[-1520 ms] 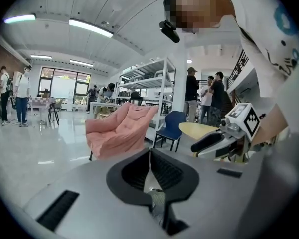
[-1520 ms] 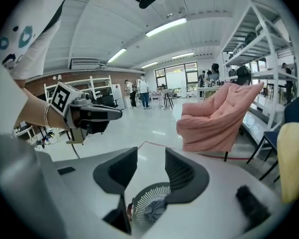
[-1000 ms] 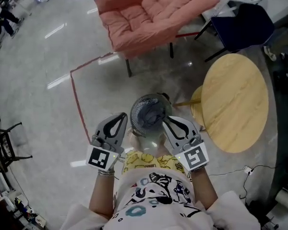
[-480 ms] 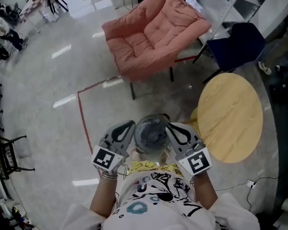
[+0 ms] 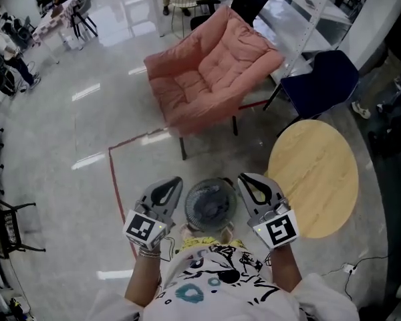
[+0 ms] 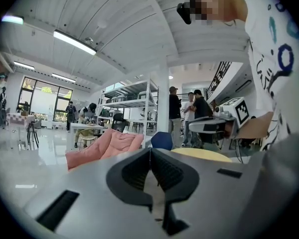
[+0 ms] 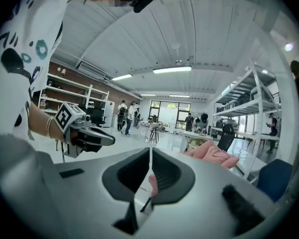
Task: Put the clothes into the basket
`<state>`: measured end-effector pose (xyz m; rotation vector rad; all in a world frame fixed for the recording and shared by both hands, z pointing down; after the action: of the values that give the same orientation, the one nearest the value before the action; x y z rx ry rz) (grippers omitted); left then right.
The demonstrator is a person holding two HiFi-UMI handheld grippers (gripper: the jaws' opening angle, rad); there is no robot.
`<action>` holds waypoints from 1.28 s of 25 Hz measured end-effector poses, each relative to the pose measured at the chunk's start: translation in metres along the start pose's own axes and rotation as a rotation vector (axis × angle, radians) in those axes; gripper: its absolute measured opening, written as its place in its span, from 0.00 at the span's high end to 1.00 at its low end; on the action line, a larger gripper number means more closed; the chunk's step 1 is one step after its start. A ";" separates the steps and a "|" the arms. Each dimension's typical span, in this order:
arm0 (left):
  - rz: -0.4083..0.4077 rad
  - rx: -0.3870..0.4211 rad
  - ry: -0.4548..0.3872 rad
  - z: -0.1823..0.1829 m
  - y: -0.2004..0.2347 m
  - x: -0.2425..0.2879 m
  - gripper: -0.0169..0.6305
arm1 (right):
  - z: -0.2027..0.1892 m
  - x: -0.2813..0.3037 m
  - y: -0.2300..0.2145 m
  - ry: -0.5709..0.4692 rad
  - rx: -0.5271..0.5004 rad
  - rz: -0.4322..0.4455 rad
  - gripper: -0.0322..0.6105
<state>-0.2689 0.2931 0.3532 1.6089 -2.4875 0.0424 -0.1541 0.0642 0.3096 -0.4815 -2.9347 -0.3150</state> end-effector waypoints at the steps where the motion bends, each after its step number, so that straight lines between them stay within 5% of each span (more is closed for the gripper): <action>1: -0.001 0.000 -0.002 0.003 0.000 -0.001 0.95 | 0.005 -0.001 0.000 -0.004 -0.038 0.003 0.89; 10: -0.044 0.031 -0.025 0.027 -0.005 -0.007 0.95 | 0.027 -0.012 -0.006 0.027 -0.152 0.012 0.89; 32: -0.087 0.082 -0.047 0.043 -0.023 -0.008 0.95 | 0.036 -0.034 -0.014 0.013 -0.140 -0.006 0.90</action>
<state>-0.2508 0.2854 0.3085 1.7684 -2.4772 0.0973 -0.1313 0.0490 0.2663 -0.4874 -2.9146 -0.5254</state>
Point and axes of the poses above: the fingertips, and each gripper's own axes: x forward along the fingers, y to its left, z out of its top, the point moved 9 cm from there along -x, backward along the fingers, and after that the axes turned 3 degrees about z, right-handed, at the moved point
